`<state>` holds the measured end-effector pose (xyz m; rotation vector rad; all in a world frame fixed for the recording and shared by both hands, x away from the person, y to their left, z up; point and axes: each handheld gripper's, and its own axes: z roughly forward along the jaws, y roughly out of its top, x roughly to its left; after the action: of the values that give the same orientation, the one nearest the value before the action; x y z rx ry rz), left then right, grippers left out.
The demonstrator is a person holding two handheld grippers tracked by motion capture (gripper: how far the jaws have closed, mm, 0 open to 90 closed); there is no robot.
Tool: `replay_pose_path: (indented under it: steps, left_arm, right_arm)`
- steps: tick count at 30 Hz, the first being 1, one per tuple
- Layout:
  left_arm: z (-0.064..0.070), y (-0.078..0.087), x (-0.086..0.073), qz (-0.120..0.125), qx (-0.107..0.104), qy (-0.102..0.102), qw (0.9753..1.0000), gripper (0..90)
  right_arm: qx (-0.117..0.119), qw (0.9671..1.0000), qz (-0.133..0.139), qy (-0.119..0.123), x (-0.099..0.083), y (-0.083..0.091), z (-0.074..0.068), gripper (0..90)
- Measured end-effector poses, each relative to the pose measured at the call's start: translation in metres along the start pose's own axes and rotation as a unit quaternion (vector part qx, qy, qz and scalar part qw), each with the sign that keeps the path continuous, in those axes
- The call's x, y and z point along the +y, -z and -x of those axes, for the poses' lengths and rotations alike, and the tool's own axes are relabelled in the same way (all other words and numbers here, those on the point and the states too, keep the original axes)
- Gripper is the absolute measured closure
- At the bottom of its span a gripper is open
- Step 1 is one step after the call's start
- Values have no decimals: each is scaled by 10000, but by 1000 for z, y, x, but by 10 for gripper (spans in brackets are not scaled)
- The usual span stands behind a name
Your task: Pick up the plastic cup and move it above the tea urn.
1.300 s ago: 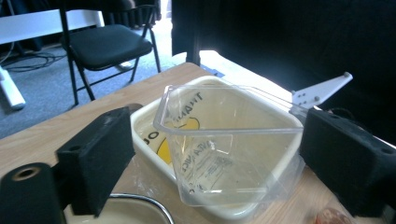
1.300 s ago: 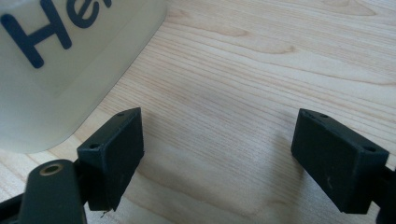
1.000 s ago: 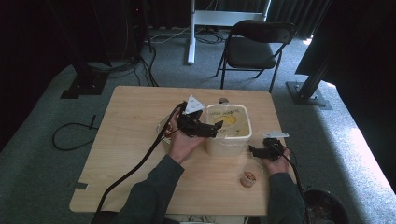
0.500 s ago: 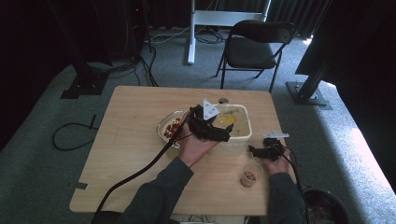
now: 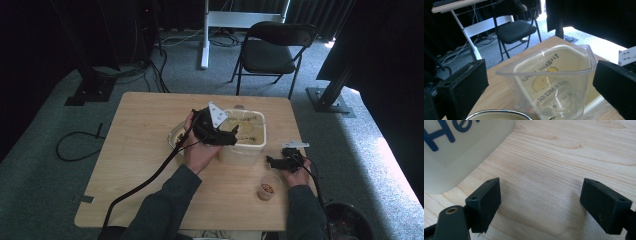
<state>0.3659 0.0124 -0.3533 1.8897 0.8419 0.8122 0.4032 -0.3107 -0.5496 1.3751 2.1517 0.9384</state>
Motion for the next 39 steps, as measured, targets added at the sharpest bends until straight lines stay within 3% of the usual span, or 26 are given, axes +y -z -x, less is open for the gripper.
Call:
replay_pose_path:
  steps: [3, 11, 15, 20, 21, 24, 26, 30, 33, 34, 37, 39]
  left_arm:
    - [-5, 1, -1, -28, 115, 9, 9999, 5]
    - [-28, 0, -17, -182, 277, 379, 9987, 10]
    - [-26, 3, -18, -187, 127, 436, 9988, 10]
    - [-22, 5, -8, 87, -310, 704, 9970, 13]
    - [-24, 4, -6, 122, -379, 809, 9959, 28]
    - [-27, -4, 2, 47, -383, 874, 9954, 54]
    - [-31, -11, 5, 58, -540, 1042, 9931, 99]
    - [-32, -26, 7, -259, -674, 1130, 9910, 132]
    - [-31, -31, 5, -342, -637, 1123, 9910, 157]
    - [-32, -32, 4, -383, -538, 1117, 9915, 171]
    - [-38, -31, 3, -506, -293, 1108, 9921, 300]
    - [-41, -29, 3, -509, -288, 1022, 9930, 399]
  right_arm:
    - [-1, 10000, 1, 0, 0, 0, 0, 162]
    - [3, 10000, 1, 8, 0, 0, 0, 161]
    - [2, 10000, 4, 12, 0, 0, 0, 162]
    - [1, 10000, 4, 9, 0, 0, 0, 162]
    - [4, 10000, -1, 3, 0, 0, 0, 162]
    - [1, 10000, 4, 9, 0, 0, 0, 162]
    - [2, 10000, 4, 9, 0, 0, 0, 162]
    - [2, 10000, 4, 8, 0, 0, 0, 162]
    - [5, 10000, 3, 10, 0, 0, 0, 162]
    - [5, 10000, 4, 11, 0, 0, 0, 162]
    - [7, 10000, 3, 14, 0, 0, 0, 161]
    - [8, 10000, 3, 15, 0, 0, 0, 162]
